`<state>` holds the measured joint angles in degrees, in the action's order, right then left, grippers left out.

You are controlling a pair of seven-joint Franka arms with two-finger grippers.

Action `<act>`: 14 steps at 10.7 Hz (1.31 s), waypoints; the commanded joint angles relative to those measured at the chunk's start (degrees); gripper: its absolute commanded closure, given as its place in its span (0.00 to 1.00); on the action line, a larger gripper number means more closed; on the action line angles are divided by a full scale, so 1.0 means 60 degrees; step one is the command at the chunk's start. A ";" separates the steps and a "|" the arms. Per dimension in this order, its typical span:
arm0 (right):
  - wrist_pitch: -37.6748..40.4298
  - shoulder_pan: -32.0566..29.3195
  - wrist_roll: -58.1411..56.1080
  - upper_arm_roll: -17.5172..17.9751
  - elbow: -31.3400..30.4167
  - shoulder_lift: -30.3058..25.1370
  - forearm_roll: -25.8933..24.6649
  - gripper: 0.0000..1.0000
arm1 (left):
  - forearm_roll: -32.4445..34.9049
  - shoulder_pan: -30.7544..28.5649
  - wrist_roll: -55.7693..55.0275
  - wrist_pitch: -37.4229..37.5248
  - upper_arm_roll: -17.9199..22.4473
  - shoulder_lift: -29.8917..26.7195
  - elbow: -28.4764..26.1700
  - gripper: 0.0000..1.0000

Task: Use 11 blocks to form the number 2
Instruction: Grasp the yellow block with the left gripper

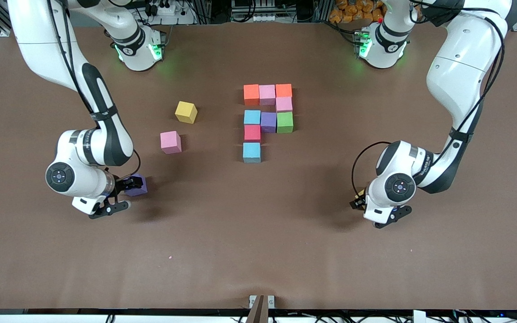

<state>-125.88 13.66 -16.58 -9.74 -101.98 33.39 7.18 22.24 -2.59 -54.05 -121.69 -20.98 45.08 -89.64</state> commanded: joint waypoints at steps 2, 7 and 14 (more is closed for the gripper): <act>0.0062 -0.0035 -0.0107 0.0100 -0.0054 -0.0160 0.0254 0.00 | 0.0072 0.0166 -0.0364 -0.0080 -0.0033 -0.0057 -0.0031 0.41; -0.0055 -0.0078 -0.0166 0.0114 -0.0171 -0.0029 0.0283 0.00 | 0.0130 0.1264 -0.3744 -0.0080 -0.0106 -0.0130 -0.0031 0.50; -0.0070 -0.0137 -0.0166 0.0144 -0.0288 0.0192 0.0283 0.00 | -0.0673 0.3856 -0.9688 -0.0313 -0.0121 -0.0086 0.0042 0.50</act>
<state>-125.89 13.61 -16.58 -9.40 -103.17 34.65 7.87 20.22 18.96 -107.08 -122.61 -22.31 45.09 -89.25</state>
